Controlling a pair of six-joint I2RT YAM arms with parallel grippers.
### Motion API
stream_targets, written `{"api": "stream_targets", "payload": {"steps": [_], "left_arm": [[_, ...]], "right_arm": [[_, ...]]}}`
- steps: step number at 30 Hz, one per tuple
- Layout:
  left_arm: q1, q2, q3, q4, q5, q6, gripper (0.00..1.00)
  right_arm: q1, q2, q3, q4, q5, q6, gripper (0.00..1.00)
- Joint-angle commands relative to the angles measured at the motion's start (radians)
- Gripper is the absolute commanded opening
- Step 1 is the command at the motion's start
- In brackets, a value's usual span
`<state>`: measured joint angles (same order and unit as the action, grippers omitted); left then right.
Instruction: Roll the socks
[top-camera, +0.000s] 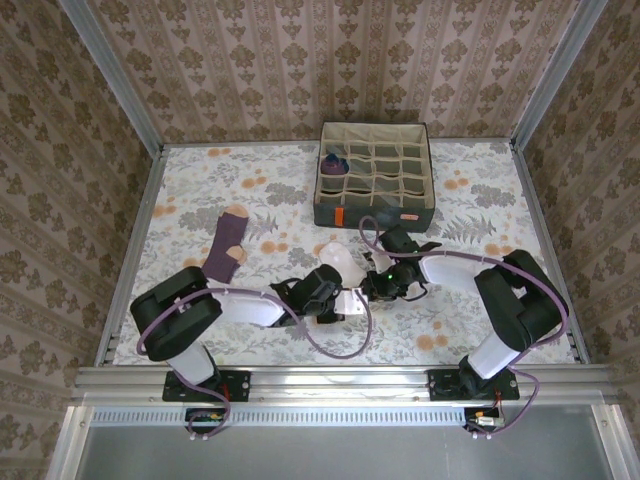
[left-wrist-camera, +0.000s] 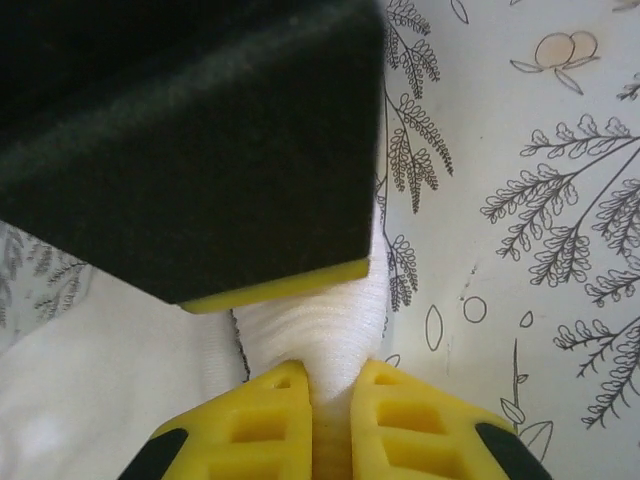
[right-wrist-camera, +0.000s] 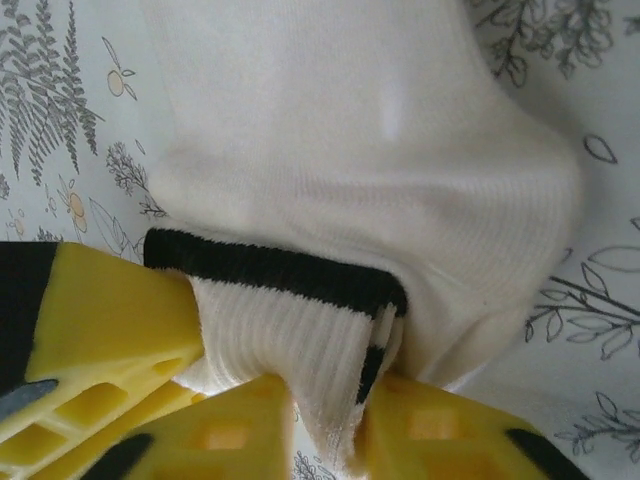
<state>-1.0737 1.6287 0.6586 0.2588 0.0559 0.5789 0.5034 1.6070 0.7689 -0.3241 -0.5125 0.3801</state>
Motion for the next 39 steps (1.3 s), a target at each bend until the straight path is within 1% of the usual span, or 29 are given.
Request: {"api": "stream_targets", "payload": {"steps": [1, 2, 7, 9, 12, 17, 21, 24, 29, 32, 35, 39], "left_arm": [[0.054, 0.013, 0.017, -0.153, 0.220, -0.101, 0.00], [0.073, 0.013, 0.020, -0.164, 0.273, -0.121, 0.00], [0.144, 0.027, 0.044, -0.207, 0.460, -0.203, 0.00], [0.175, 0.052, 0.070, -0.228, 0.534, -0.246, 0.00], [0.218, 0.116, 0.140, -0.309, 0.657, -0.290, 0.00], [0.254, 0.172, 0.209, -0.352, 0.731, -0.365, 0.00], [0.297, 0.230, 0.251, -0.363, 0.821, -0.469, 0.00], [0.317, 0.276, 0.260, -0.349, 0.889, -0.517, 0.00], [0.324, 0.301, 0.235, -0.287, 0.898, -0.565, 0.00], [0.324, 0.303, 0.228, -0.266, 0.886, -0.576, 0.00], [0.324, 0.295, 0.225, -0.264, 0.857, -0.568, 0.00], [0.315, 0.247, 0.206, -0.255, 0.779, -0.523, 0.00]], "right_arm": [[-0.011, -0.050, 0.024, -0.070, 0.011, -0.045, 0.36], [-0.016, -0.065, 0.024, -0.071, 0.012, -0.051, 0.38], [-0.031, -0.137, 0.014, -0.065, 0.024, -0.073, 0.40], [-0.031, -0.155, 0.005, -0.053, 0.023, -0.076, 0.40], [-0.031, -0.159, -0.011, -0.025, 0.004, -0.074, 0.40], [-0.028, -0.129, -0.020, 0.000, -0.021, -0.072, 0.41], [-0.028, -0.100, -0.023, 0.013, -0.024, -0.075, 0.43], [-0.028, -0.081, -0.025, 0.024, -0.030, -0.077, 0.43], [-0.026, -0.057, -0.026, 0.021, -0.043, -0.084, 0.45], [-0.025, -0.047, -0.034, 0.026, -0.051, -0.083, 0.44], [-0.025, -0.030, -0.036, 0.025, -0.060, -0.072, 0.35], [-0.025, -0.015, -0.033, 0.013, -0.032, -0.039, 0.14]]}}
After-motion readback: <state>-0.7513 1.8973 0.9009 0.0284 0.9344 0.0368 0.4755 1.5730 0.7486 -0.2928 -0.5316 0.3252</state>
